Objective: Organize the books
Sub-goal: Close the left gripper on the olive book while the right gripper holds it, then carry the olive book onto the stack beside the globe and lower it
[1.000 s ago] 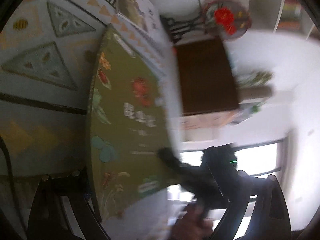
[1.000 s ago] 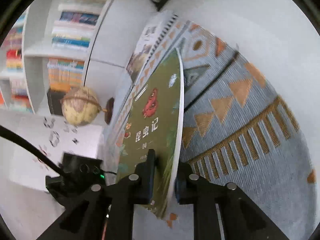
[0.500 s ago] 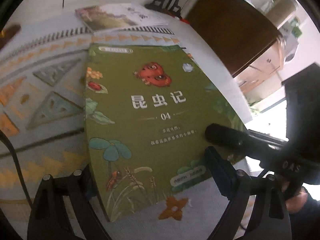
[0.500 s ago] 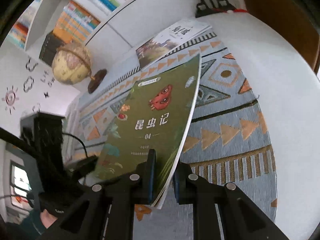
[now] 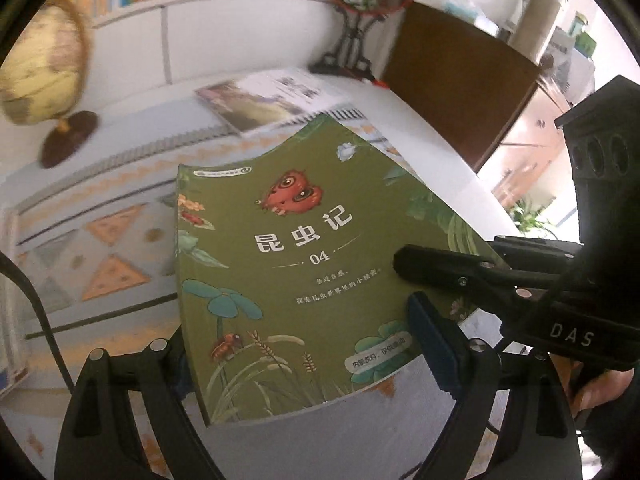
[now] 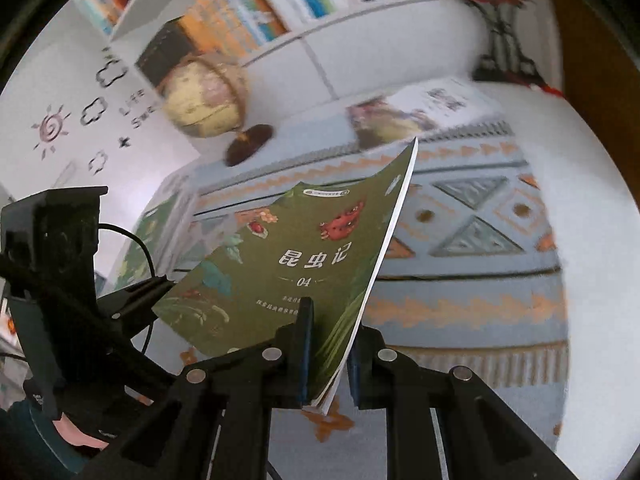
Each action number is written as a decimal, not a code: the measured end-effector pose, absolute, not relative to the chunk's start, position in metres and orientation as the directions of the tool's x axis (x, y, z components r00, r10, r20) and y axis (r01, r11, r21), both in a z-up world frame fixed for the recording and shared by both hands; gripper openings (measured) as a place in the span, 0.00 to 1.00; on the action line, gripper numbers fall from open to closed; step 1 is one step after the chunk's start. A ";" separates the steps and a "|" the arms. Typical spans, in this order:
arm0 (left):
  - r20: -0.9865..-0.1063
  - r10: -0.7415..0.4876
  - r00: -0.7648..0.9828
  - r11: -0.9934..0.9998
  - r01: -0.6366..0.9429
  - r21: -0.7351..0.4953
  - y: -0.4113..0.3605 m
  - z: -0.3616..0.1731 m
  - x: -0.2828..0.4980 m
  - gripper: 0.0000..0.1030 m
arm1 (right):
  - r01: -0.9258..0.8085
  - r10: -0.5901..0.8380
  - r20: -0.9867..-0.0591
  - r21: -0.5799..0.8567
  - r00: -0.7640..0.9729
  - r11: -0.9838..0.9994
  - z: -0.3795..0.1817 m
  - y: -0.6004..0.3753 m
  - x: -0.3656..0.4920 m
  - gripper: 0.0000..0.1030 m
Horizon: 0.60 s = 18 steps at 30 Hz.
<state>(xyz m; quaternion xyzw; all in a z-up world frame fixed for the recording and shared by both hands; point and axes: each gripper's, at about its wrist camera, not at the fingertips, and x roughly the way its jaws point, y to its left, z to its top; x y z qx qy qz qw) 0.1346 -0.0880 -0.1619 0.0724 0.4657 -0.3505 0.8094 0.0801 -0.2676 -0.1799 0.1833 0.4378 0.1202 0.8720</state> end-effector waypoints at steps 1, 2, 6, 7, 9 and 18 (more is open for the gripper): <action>-0.801 -0.494 0.338 0.754 0.626 -0.201 -0.078 -0.156 0.135 0.85 | -0.071 0.378 -0.715 0.420 0.589 0.905 -0.175 -0.258 0.082 0.15; -0.798 -0.489 0.353 0.762 0.618 -0.193 -0.069 -0.151 0.135 0.85 | -0.086 0.384 -0.711 0.418 0.589 0.905 -0.172 -0.251 0.083 0.15; -0.783 -0.448 0.431 0.815 0.557 -0.160 -0.022 -0.128 0.140 0.85 | -0.177 0.435 -0.678 0.417 0.593 0.891 -0.151 -0.208 0.095 0.15; -0.783 -0.429 0.451 0.836 0.527 -0.155 -0.004 -0.122 0.142 0.85 | -0.203 0.450 -0.668 0.417 0.593 0.886 -0.146 -0.193 0.100 0.15; -0.779 -0.408 0.477 0.861 0.484 -0.155 0.025 -0.114 0.145 0.85 | -0.244 0.487 -0.645 0.433 0.589 0.868 -0.137 -0.163 0.111 0.15; -0.760 -0.318 0.567 0.916 0.389 -0.094 0.161 -0.101 0.177 0.85 | -0.365 0.588 -0.591 0.462 0.552 0.808 -0.119 -0.017 0.165 0.16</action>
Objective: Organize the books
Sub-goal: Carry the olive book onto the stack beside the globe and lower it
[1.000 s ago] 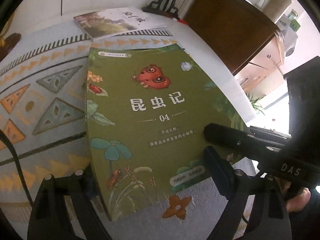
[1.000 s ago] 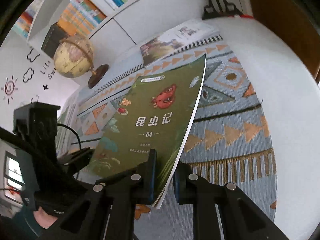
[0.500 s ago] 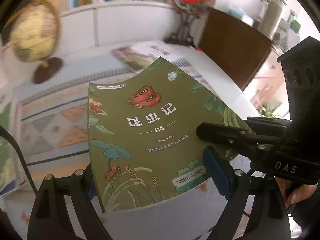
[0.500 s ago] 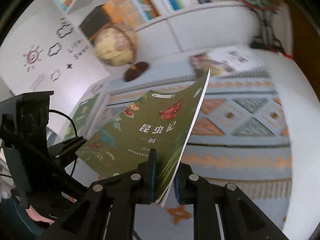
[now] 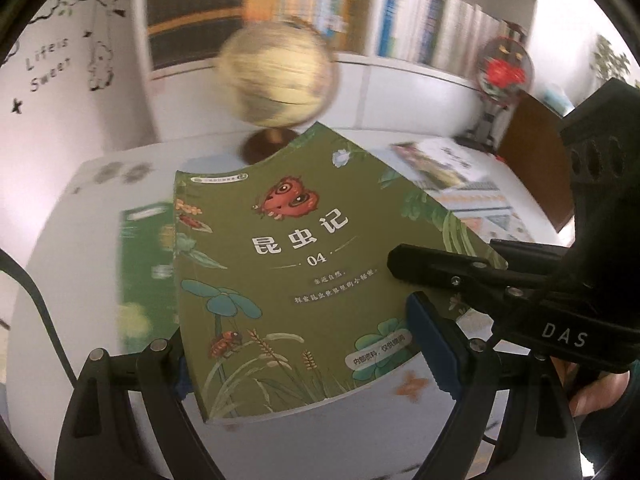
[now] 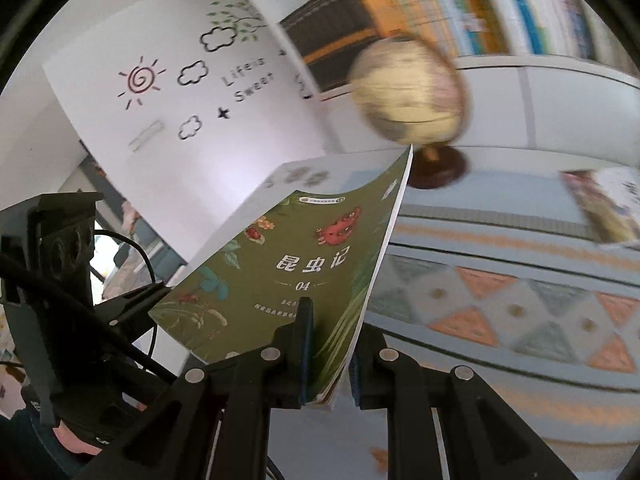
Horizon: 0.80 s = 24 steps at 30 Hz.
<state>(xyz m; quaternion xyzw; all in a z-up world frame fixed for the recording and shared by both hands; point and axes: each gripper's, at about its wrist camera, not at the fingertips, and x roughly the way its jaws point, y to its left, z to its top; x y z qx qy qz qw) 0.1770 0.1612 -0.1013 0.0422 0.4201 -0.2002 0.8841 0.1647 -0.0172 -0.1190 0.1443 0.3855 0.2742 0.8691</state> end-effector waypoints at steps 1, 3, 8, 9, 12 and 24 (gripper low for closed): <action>-0.758 -0.315 0.572 0.920 0.380 -0.096 0.174 -0.103 0.183 0.85 | -0.370 0.596 -0.588 0.469 0.547 0.802 -0.120 -0.006 0.171 0.16; -0.756 -0.315 0.574 0.924 0.367 -0.106 0.197 -0.109 0.194 0.85 | -0.375 0.608 -0.586 0.479 0.536 0.793 -0.123 0.023 0.187 0.16; -0.756 -0.342 0.558 0.916 0.378 -0.136 0.239 -0.128 0.225 0.85 | -0.360 0.601 -0.606 0.483 0.520 0.798 -0.137 0.069 0.218 0.16; -0.756 -0.349 0.554 0.913 0.381 -0.143 0.244 -0.132 0.230 0.85 | -0.352 0.598 -0.611 0.484 0.519 0.801 -0.141 0.073 0.223 0.16; -0.761 -0.372 0.532 0.906 0.388 -0.172 0.255 -0.146 0.246 0.85 | -0.320 0.585 -0.630 0.493 0.511 0.810 -0.153 0.085 0.238 0.16; -0.782 -0.443 0.438 0.886 0.350 -0.305 0.281 -0.184 0.256 0.85 | -0.223 0.557 -0.686 0.519 0.467 0.825 -0.188 0.099 0.257 0.20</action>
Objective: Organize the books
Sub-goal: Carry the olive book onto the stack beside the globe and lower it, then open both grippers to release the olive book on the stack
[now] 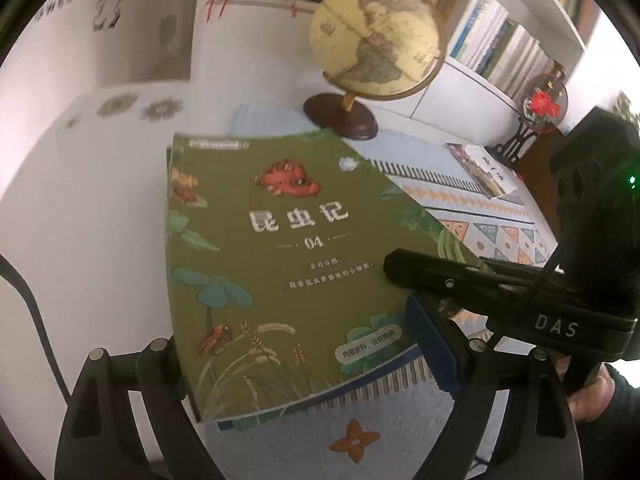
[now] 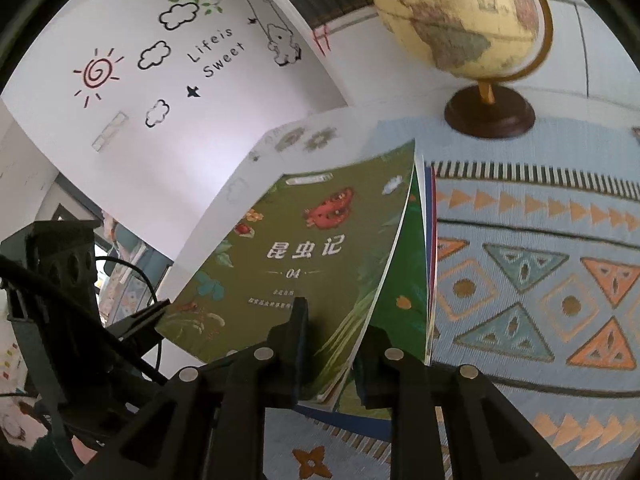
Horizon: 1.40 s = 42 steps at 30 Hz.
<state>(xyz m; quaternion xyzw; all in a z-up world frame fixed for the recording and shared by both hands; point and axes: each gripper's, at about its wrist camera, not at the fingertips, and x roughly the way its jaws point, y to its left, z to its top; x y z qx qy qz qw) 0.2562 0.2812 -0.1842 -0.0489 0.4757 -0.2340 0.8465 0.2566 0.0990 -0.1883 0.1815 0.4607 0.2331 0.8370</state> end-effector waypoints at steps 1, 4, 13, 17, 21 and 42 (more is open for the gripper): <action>-0.788 -0.447 0.423 0.885 0.335 -0.322 0.283 -0.187 0.256 0.85 | -0.212 0.560 -0.692 0.527 0.455 0.823 -0.192 0.099 0.258 0.20; -0.791 -0.454 0.410 0.887 0.292 -0.358 0.292 -0.193 0.251 0.85 | -0.157 0.566 -0.723 0.554 0.398 0.818 -0.203 0.097 0.264 0.29; -0.795 -0.379 0.475 0.925 0.189 -0.328 0.322 -0.183 0.212 0.86 | -0.171 0.600 -0.713 0.582 0.363 0.795 -0.201 0.082 0.237 0.45; -0.794 -0.368 0.484 0.930 0.176 -0.324 0.311 -0.177 0.185 0.86 | -0.170 0.594 -0.716 0.576 0.367 0.800 -0.196 0.068 0.210 0.45; -0.787 -0.376 0.489 0.927 0.188 -0.326 0.284 -0.170 0.153 0.86 | -0.180 0.583 -0.713 0.562 0.390 0.807 -0.183 0.043 0.176 0.45; -0.709 -0.546 0.446 0.817 0.470 -0.334 0.097 -0.096 0.023 0.99 | -0.045 0.535 -0.656 0.609 0.533 0.792 -0.123 -0.123 0.007 0.53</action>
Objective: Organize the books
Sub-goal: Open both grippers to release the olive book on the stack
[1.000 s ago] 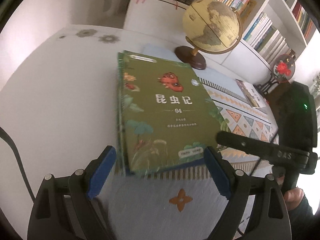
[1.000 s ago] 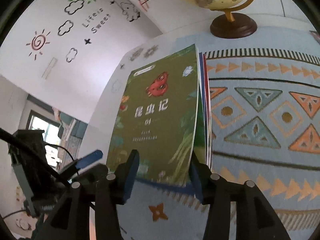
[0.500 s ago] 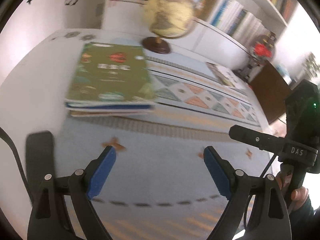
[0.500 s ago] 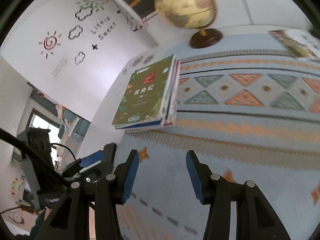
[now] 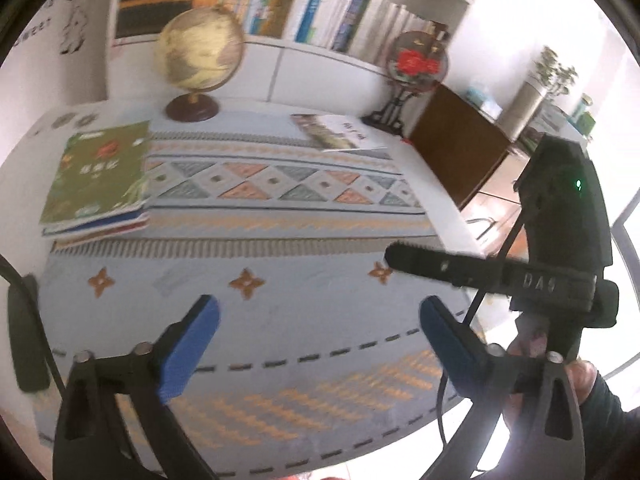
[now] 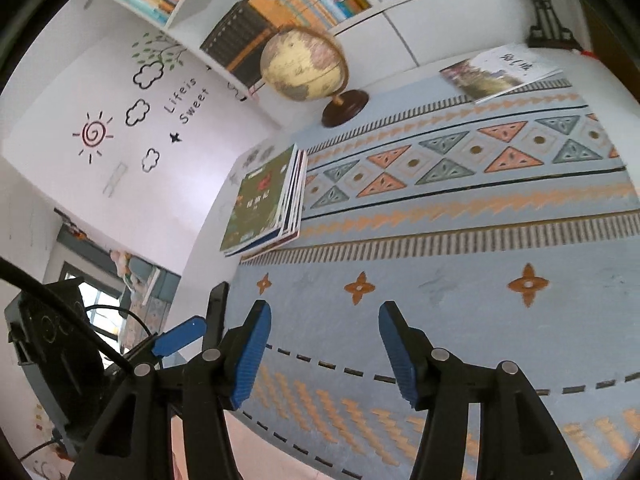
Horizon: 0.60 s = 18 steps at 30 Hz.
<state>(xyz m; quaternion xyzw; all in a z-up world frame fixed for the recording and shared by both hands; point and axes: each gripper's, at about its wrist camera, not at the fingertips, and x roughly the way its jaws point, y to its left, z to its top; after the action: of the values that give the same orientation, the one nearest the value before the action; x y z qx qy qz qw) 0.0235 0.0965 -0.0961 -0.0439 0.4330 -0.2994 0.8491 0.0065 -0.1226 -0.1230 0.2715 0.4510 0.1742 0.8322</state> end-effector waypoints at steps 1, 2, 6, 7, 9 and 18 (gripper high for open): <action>-0.702 -0.558 0.443 0.810 0.477 -0.343 0.092 -0.096 0.026 0.99 | -0.038 0.524 -0.663 0.601 0.534 0.799 -0.123 -0.126 0.005 0.53; -0.695 -0.573 0.434 0.799 0.482 -0.358 0.085 -0.098 0.033 0.99 | -0.034 0.515 -0.672 0.591 0.533 0.806 -0.125 -0.130 0.004 0.53; -0.689 -0.614 0.385 0.769 0.489 -0.412 0.060 -0.112 0.069 0.99 | 0.034 0.446 -0.729 0.538 0.519 0.842 -0.142 -0.151 0.013 0.53; -0.693 -0.616 0.375 0.766 0.488 -0.418 0.055 -0.114 0.077 0.99 | 0.057 0.438 -0.739 0.538 0.512 0.841 -0.148 -0.157 0.018 0.53; -0.690 -0.633 0.351 0.749 0.504 -0.430 0.047 -0.118 0.093 0.99 | 0.095 0.438 -0.749 0.549 0.496 0.831 -0.157 -0.170 0.032 0.53; -0.706 -0.639 0.304 0.732 0.521 -0.439 0.030 -0.135 0.173 0.99 | 0.191 0.392 -0.781 0.533 0.487 0.824 -0.181 -0.201 0.103 0.53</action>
<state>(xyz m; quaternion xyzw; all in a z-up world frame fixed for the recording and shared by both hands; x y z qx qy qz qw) 0.1727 0.0301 -0.1354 -0.0633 0.4671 -0.3605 0.8049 0.1033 -0.2005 -0.1811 0.2898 0.5029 0.0617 0.8120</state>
